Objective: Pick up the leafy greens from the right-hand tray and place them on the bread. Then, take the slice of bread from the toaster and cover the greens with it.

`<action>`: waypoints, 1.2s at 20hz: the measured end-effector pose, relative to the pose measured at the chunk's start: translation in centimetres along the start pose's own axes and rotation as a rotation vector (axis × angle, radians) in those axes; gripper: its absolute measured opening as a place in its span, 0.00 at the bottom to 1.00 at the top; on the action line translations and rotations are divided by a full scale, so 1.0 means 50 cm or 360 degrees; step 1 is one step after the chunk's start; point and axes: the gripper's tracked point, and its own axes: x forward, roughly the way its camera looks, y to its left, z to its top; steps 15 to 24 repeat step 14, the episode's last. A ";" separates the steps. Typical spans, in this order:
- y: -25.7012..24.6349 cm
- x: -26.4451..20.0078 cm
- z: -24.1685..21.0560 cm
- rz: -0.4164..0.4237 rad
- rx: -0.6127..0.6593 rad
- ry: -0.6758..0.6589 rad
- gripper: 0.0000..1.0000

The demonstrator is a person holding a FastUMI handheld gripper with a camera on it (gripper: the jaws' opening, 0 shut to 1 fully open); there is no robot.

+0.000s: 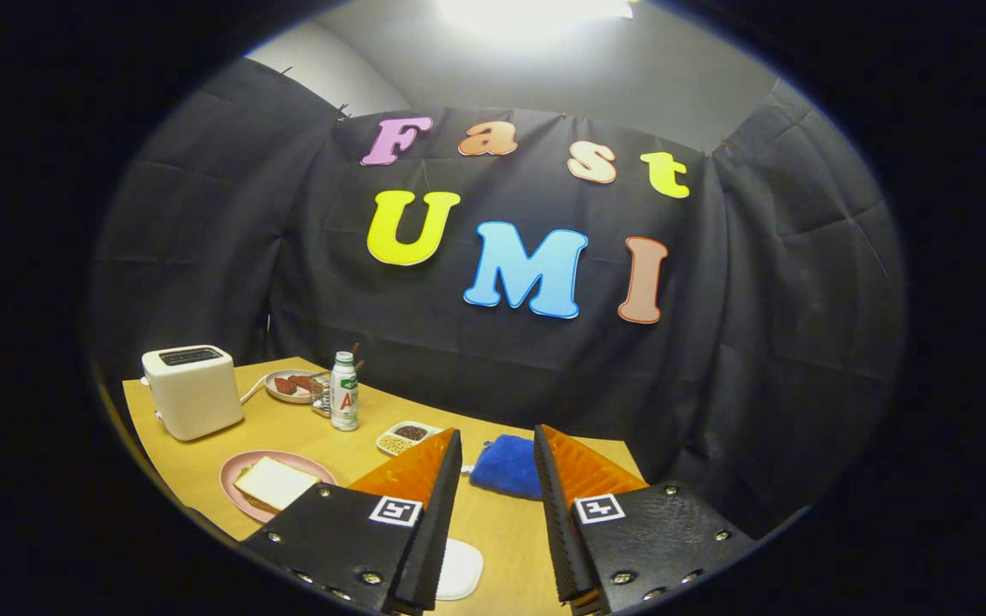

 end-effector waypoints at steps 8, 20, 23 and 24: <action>-0.257 -0.048 -0.066 -0.0244 0.0069 -0.0009 0.51; -0.344 -0.050 -0.123 -0.0227 0.0214 -0.0154 0.51; -0.344 -0.050 -0.123 -0.0227 0.0214 -0.0154 0.51; -0.344 -0.050 -0.123 -0.0227 0.0214 -0.0154 0.51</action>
